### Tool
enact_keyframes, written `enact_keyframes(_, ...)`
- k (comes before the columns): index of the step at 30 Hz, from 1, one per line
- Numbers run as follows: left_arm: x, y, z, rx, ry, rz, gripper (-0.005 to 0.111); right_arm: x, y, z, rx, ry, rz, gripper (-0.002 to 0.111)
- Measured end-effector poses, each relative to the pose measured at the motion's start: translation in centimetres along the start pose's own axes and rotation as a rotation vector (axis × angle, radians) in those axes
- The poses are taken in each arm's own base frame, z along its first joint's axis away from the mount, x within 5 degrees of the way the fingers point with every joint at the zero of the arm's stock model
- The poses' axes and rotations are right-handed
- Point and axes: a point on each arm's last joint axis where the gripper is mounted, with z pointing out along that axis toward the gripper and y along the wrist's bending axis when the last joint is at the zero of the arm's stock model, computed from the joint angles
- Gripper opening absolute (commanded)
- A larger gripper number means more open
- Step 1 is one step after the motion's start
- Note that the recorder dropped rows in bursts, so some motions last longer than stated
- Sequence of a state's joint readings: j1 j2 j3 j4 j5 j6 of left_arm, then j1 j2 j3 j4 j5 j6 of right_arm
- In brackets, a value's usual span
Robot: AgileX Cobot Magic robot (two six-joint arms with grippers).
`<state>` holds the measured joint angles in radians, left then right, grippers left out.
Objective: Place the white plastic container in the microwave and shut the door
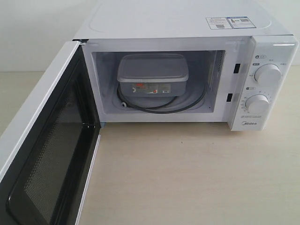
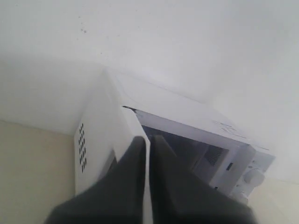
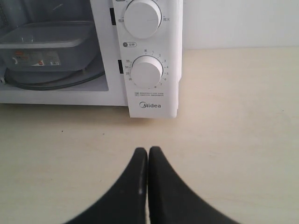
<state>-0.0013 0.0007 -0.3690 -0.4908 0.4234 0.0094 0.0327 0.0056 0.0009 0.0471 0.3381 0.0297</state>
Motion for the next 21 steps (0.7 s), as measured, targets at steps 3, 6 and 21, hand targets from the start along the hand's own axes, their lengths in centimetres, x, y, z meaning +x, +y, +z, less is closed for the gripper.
enact_keyframes(3,-2.1,-1.4,-0.4,0.029,0.016,0.062,0.004,0.0,0.0,0.0,0.0,-0.002,0.0,0.0)
enact_keyframes(6,-4.4,-2.8,0.2,0.041,0.11,0.103,0.004,0.0,0.0,0.0,0.0,-0.002,0.0,0.0)
enact_keyframes(21,-6.4,-1.6,9.9,0.01,0.988,0.512,0.004,0.0,0.0,0.0,0.0,-0.002,0.0,0.0)
